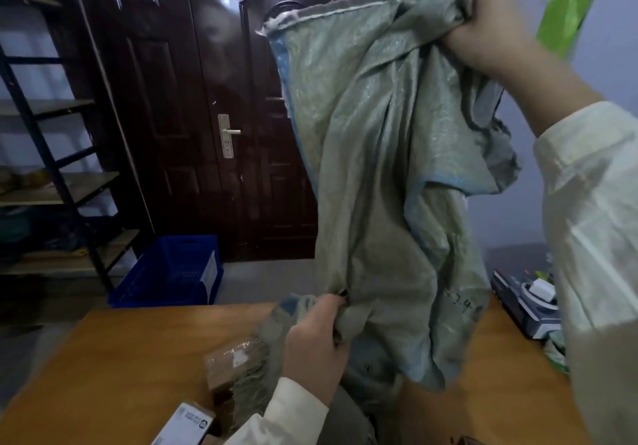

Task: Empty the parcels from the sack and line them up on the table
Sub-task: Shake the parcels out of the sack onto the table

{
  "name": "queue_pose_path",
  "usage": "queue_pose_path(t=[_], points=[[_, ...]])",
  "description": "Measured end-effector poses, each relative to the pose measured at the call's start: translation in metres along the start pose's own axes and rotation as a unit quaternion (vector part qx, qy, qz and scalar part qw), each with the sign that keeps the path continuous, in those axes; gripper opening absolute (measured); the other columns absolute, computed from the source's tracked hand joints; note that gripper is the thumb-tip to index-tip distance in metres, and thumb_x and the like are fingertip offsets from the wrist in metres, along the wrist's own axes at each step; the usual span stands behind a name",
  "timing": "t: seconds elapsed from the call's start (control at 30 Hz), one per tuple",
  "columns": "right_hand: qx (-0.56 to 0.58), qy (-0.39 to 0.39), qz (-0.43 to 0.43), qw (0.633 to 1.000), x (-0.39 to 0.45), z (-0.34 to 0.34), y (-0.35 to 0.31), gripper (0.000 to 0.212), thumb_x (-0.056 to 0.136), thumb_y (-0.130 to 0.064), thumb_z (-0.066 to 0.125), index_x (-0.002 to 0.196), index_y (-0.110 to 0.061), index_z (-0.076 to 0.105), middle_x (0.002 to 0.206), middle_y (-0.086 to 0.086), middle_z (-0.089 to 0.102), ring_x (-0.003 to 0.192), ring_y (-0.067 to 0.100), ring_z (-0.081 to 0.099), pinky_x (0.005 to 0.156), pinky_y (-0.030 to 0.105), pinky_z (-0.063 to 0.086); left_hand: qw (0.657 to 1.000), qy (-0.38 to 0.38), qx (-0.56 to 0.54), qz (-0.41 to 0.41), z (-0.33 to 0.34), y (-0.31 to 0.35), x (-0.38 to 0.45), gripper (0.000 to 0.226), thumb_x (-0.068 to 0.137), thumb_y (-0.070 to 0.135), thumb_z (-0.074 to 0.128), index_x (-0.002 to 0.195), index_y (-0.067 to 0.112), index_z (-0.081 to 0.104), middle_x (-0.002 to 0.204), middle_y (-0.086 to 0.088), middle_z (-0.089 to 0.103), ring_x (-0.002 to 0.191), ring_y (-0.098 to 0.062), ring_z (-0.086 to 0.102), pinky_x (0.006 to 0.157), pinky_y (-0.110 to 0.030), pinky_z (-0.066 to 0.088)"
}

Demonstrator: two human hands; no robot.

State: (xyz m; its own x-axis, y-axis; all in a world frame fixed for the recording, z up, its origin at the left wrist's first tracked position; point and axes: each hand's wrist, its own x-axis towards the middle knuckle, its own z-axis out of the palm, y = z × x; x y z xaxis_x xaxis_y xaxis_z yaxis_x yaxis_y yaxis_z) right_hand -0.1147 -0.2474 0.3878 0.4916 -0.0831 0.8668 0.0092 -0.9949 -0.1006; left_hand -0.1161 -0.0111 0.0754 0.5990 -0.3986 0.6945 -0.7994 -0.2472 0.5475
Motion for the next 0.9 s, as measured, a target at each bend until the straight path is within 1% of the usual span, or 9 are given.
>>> queue_pose_path(t=[0.17, 0.27, 0.37, 0.43, 0.53, 0.63, 0.7, 0.8, 0.9], points=[[-0.018, 0.017, 0.046, 0.999, 0.01, -0.013, 0.005, 0.041, 0.095, -0.032, 0.043, 0.126, -0.006, 0.05, 0.131, 0.014, 0.053, 0.121, 0.025, 0.047, 0.098, 0.031, 0.037, 0.997, 0.033, -0.026, 0.058, -0.013, 0.018, 0.016, 0.021, 0.072, 0.017, 0.05, 0.093, 0.022, 0.052, 0.066, 0.002, 0.064, 0.072, -0.004, 0.053, 0.067, 0.006, 0.034], [-0.027, 0.025, 0.036, 0.999, 0.008, -0.012, 0.005, 0.042, 0.095, -0.033, 0.042, 0.125, -0.005, 0.05, 0.129, 0.015, 0.054, 0.12, 0.028, 0.048, 0.098, 0.033, 0.038, 0.998, 0.024, -0.025, 0.061, -0.011, 0.025, 0.015, 0.019, 0.07, 0.02, 0.05, 0.089, 0.022, 0.049, 0.059, 0.008, 0.061, 0.071, 0.0, 0.053, 0.061, 0.003, 0.037], [-0.005, 0.011, -0.001, 1.0, 0.004, -0.003, 0.006, 0.036, 0.088, -0.027, 0.047, 0.112, -0.002, 0.054, 0.115, 0.02, 0.059, 0.108, 0.028, 0.054, 0.085, 0.031, 0.04, 0.996, 0.029, -0.075, 0.032, -0.012, 0.029, 0.006, 0.019, 0.071, 0.018, 0.051, 0.088, 0.027, 0.05, 0.063, 0.024, 0.048, 0.065, 0.022, 0.048, 0.057, 0.007, 0.033], [-0.014, 0.005, 0.004, 1.0, 0.002, 0.0, 0.008, 0.031, 0.086, -0.021, 0.048, 0.108, 0.001, 0.053, 0.108, 0.024, 0.059, 0.101, 0.031, 0.055, 0.079, 0.033, 0.039, 0.993, 0.052, -0.09, 0.051, -0.019, 0.038, 0.008, 0.017, 0.073, 0.017, 0.053, 0.087, 0.028, 0.053, 0.064, 0.019, 0.048, 0.062, 0.021, 0.045, 0.059, 0.006, 0.032], [-0.004, 0.03, 0.023, 0.999, 0.008, -0.003, 0.009, 0.038, 0.092, -0.027, 0.045, 0.121, -0.003, 0.052, 0.124, 0.016, 0.057, 0.117, 0.026, 0.051, 0.09, 0.023, 0.037, 0.986, 0.082, -0.117, 0.089, -0.042, 0.057, 0.019, 0.011, 0.077, 0.021, 0.056, 0.086, 0.026, 0.052, 0.074, 0.014, 0.052, 0.063, 0.017, 0.049, 0.057, 0.003, 0.035], [-0.005, 0.049, 0.041, 0.998, 0.013, -0.008, 0.013, 0.039, 0.094, -0.025, 0.041, 0.124, -0.003, 0.051, 0.129, 0.013, 0.054, 0.121, 0.024, 0.048, 0.095, 0.025, 0.037, 0.986, 0.085, -0.138, 0.047, -0.052, 0.058, 0.026, 0.014, 0.078, 0.039, 0.057, 0.086, 0.029, 0.052, 0.069, 0.023, 0.056, 0.06, 0.012, 0.052, 0.053, 0.0, 0.035], [0.009, 0.048, 0.017, 0.999, 0.01, -0.004, 0.013, 0.036, 0.091, -0.023, 0.043, 0.118, -0.001, 0.054, 0.121, 0.016, 0.058, 0.112, 0.021, 0.052, 0.086, 0.019, 0.037, 0.991, 0.069, -0.112, 0.011, -0.049, 0.05, 0.023, 0.012, 0.076, 0.036, 0.053, 0.087, 0.03, 0.051, 0.066, 0.029, 0.056, 0.064, 0.012, 0.054, 0.053, -0.001, 0.038], [0.02, 0.015, 0.024, 0.999, 0.001, 0.006, 0.019, 0.029, 0.087, -0.02, 0.048, 0.104, 0.002, 0.051, 0.093, 0.019, 0.056, 0.087, 0.02, 0.051, 0.072, 0.029, 0.036, 0.989, 0.072, -0.13, -0.012, -0.046, 0.041, 0.019, 0.009, 0.076, 0.032, 0.051, 0.085, 0.03, 0.052, 0.071, 0.026, 0.059, 0.063, 0.006, 0.056, 0.052, -0.003, 0.038], [0.037, 0.022, 0.05, 0.998, -0.001, 0.009, 0.019, 0.028, 0.085, -0.02, 0.05, 0.101, 0.002, 0.05, 0.082, 0.005, 0.049, 0.082, 0.013, 0.045, 0.068, 0.03, 0.034, 0.988, 0.095, -0.115, 0.039, -0.058, 0.047, 0.027, 0.008, 0.078, 0.026, 0.056, 0.085, 0.027, 0.053, 0.063, 0.014, 0.053, 0.059, -0.001, 0.055, 0.05, -0.007, 0.038]])
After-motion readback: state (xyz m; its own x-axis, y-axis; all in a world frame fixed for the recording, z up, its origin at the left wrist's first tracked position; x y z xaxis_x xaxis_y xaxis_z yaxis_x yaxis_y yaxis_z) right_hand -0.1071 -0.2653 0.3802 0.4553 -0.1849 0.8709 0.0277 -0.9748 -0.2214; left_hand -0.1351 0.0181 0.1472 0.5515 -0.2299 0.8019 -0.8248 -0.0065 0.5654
